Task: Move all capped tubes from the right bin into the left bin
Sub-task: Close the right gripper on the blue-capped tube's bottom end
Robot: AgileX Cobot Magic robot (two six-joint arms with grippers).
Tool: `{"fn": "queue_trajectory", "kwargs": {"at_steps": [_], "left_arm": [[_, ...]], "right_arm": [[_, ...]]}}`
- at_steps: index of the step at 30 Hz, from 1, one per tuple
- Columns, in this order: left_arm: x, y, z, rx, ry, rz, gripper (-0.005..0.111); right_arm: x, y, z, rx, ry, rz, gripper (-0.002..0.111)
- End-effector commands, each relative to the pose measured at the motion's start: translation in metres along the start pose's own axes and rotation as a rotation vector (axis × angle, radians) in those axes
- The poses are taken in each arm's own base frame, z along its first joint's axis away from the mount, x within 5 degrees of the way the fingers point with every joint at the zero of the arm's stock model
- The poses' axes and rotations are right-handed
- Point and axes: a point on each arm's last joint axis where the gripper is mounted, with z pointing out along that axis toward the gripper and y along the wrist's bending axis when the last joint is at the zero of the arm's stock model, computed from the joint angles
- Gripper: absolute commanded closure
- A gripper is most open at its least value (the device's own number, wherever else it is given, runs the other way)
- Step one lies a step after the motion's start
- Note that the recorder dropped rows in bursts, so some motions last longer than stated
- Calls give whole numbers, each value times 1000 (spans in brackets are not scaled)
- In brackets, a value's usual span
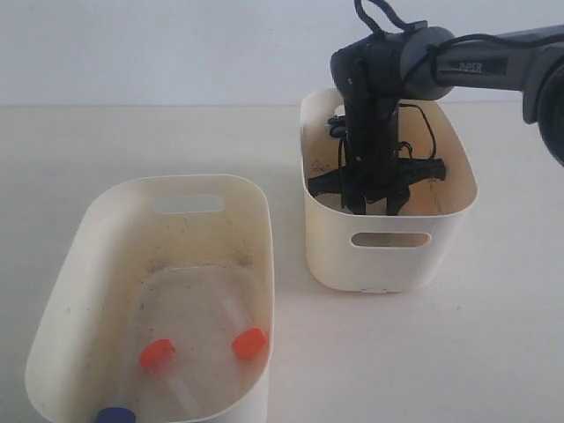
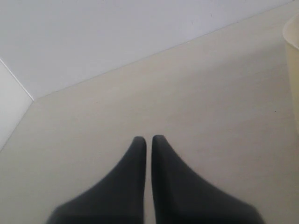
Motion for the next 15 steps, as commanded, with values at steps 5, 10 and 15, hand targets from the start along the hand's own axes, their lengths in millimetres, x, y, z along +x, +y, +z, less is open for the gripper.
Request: {"fn": "queue_trajectory", "kwargs": {"at_steps": [5, 10, 15], "left_arm": [[-2, 0, 0, 5, -10, -11, 102], [-2, 0, 0, 5, -10, -11, 102], [-2, 0, 0, 5, -10, -11, 102]], "right_arm": [[2, -12, 26, 84, 72, -34, 108], [3, -11, 20, 63, 70, -43, 108], [3, -13, -3, 22, 32, -31, 108]]}}
